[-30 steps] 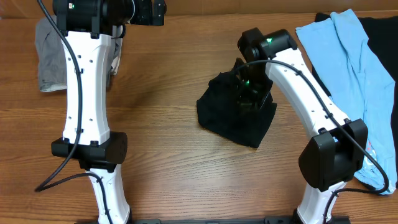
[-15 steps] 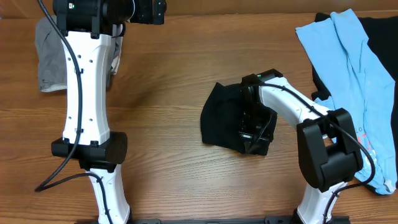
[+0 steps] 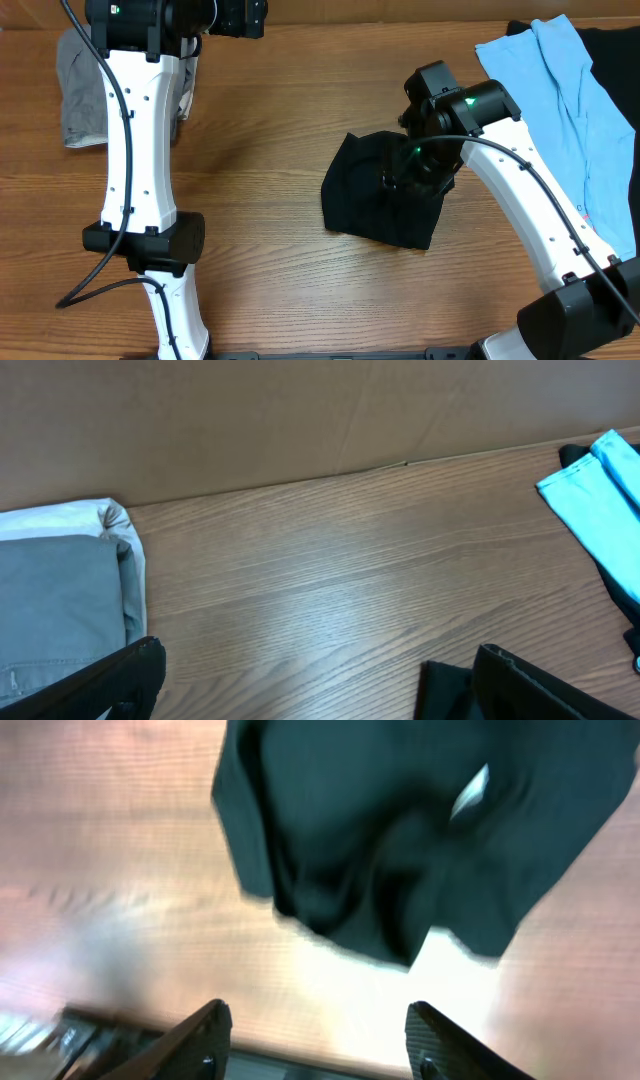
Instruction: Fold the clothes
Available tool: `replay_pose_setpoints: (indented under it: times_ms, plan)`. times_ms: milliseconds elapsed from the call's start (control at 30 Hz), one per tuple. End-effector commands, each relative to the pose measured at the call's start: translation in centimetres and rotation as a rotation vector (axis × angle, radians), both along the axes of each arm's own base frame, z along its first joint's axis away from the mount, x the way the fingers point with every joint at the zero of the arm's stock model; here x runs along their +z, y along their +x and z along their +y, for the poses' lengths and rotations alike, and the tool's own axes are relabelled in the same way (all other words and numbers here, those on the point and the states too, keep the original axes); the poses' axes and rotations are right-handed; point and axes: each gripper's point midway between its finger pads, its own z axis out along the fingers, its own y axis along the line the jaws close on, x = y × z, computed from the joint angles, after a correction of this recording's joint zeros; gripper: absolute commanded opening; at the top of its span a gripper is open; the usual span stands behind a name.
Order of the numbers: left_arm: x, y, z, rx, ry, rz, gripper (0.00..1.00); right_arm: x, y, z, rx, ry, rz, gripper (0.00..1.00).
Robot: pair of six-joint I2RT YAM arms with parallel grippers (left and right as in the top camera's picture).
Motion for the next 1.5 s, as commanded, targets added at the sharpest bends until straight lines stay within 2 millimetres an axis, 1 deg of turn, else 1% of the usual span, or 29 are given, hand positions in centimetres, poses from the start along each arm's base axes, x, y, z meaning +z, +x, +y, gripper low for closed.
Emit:
replay_pose_setpoints:
  times_ms: [0,100,133,167,300,433,533,567,600,633,700,800,1000,1067,1200,1300,1367,1400,1467]
  plan:
    - [-0.4,0.5,0.4,-0.004,0.021,-0.006,1.00,-1.9,2.6,-1.4,0.013,-0.106,-0.090,0.60]
    - [-0.3,0.7,0.3,-0.006,0.020,-0.013,1.00,-3.8,4.9,-1.7,0.017,-0.148,-0.158,0.60]
    - [-0.3,0.7,0.3,-0.006,0.020,-0.014,1.00,-4.3,5.3,-1.8,0.015,-0.160,-0.167,0.60]
    - [-0.2,0.7,0.3,-0.005,0.019,-0.017,1.00,-5.6,6.0,-1.9,0.015,-0.179,-0.169,0.59]
    - [-0.2,0.7,0.3,-0.006,0.019,-0.015,1.00,-8.0,7.4,-2.0,0.022,-0.215,-0.182,0.59]
    - [-0.2,0.7,0.3,-0.006,0.019,-0.016,1.00,-9.2,9.9,-2.4,0.009,-0.264,-0.261,0.59]
    - [-0.3,0.7,0.3,-0.006,0.019,-0.016,1.00,-9.9,11.3,-2.5,-0.002,-0.282,-0.299,0.58]
    - [-0.3,0.7,0.3,-0.006,0.019,-0.015,1.00,-10.2,11.7,-2.5,-0.005,-0.288,-0.306,0.55]
    - [-0.3,0.7,0.3,-0.006,0.020,-0.013,1.00,-10.4,11.9,-2.6,-0.007,-0.299,-0.310,0.41]
    - [-0.3,0.7,0.3,-0.006,0.020,-0.012,1.00,-10.5,11.9,-2.8,-0.008,-0.309,-0.310,0.04]
    - [-0.3,0.6,0.3,-0.006,0.020,-0.011,1.00,-10.5,11.7,-3.3,-0.021,-0.331,-0.302,0.04]
    - [-0.3,0.6,0.4,-0.005,0.020,-0.011,1.00,-9.5,11.1,-4.5,-0.081,-0.348,-0.272,0.04]
    - [-0.3,0.6,0.3,-0.006,0.020,-0.012,1.00,-5.0,9.1,-7.8,-0.183,-0.276,-0.156,0.04]
    - [-0.3,0.7,0.3,-0.005,0.020,-0.012,1.00,-4.4,8.4,-9.3,-0.202,-0.249,-0.106,0.04]
    - [-0.3,0.6,0.3,-0.006,0.020,-0.011,1.00,-4.9,7.9,-12.0,-0.209,-0.164,-0.051,0.04]
    - [-0.4,0.6,0.3,-0.006,0.020,-0.009,1.00,-5.9,7.6,-13.9,-0.223,-0.115,-0.021,0.04]
    - [-0.4,0.5,0.3,-0.007,0.020,-0.005,1.00,-6.9,6.9,-14.4,-0.228,-0.075,0.023,0.04]
    - [-0.5,0.5,0.3,-0.007,0.021,-0.002,1.00,-7.5,6.2,-14.5,-0.238,-0.050,0.062,0.04]
    - [-0.6,0.4,0.3,-0.007,0.022,0.006,1.00,-8.4,4.2,-13.8,-0.251,0.009,0.163,0.04]
